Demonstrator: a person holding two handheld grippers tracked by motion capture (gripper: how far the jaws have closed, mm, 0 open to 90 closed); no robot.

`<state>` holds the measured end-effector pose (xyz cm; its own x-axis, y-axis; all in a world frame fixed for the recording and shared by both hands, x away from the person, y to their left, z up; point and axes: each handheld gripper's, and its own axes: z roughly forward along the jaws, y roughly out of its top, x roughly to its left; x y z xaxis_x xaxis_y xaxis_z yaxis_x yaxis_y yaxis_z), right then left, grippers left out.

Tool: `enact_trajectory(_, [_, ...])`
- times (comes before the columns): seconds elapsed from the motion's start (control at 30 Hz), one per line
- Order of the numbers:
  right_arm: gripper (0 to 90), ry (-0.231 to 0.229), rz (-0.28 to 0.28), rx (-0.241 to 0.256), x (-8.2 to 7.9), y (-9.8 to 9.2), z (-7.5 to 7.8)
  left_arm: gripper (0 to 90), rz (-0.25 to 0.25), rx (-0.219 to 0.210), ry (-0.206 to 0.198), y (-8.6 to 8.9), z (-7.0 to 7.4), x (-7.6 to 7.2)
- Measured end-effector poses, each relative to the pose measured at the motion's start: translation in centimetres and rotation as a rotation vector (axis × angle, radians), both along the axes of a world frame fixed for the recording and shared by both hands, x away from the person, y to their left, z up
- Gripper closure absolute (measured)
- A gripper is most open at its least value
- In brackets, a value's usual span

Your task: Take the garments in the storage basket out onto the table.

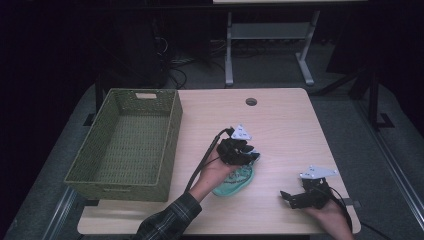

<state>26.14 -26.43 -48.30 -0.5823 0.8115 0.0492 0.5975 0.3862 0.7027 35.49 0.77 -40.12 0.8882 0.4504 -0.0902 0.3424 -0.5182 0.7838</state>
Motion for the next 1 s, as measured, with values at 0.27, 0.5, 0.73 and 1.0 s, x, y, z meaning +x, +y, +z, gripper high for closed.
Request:
enact_trajectory(0.27, [0.2, -0.002, 0.001, -0.001, 0.0, 0.0, 0.0, 84.5, -0.037, -0.075, 0.027, 0.2, 1.4, -0.5])
enact_trajectory(0.5, [0.2, -0.002, 0.001, -0.003, 0.0, 0.0, 0.0, 84.6, -0.099, -0.181, 0.032, 0.1, 4.1, -1.7])
enact_trajectory(0.73, [0.2, -0.002, 0.001, -0.001, 0.0, 0.0, 0.0, 84.6, -0.087, -0.205, 0.037, 1.7, 4.6, -0.4])
enact_trajectory(1.0, [0.2, -0.003, 0.001, -0.002, 0.0, 0.0, 0.0, 84.5, 0.013, -0.185, 0.072, 4.4, 2.7, 2.5])
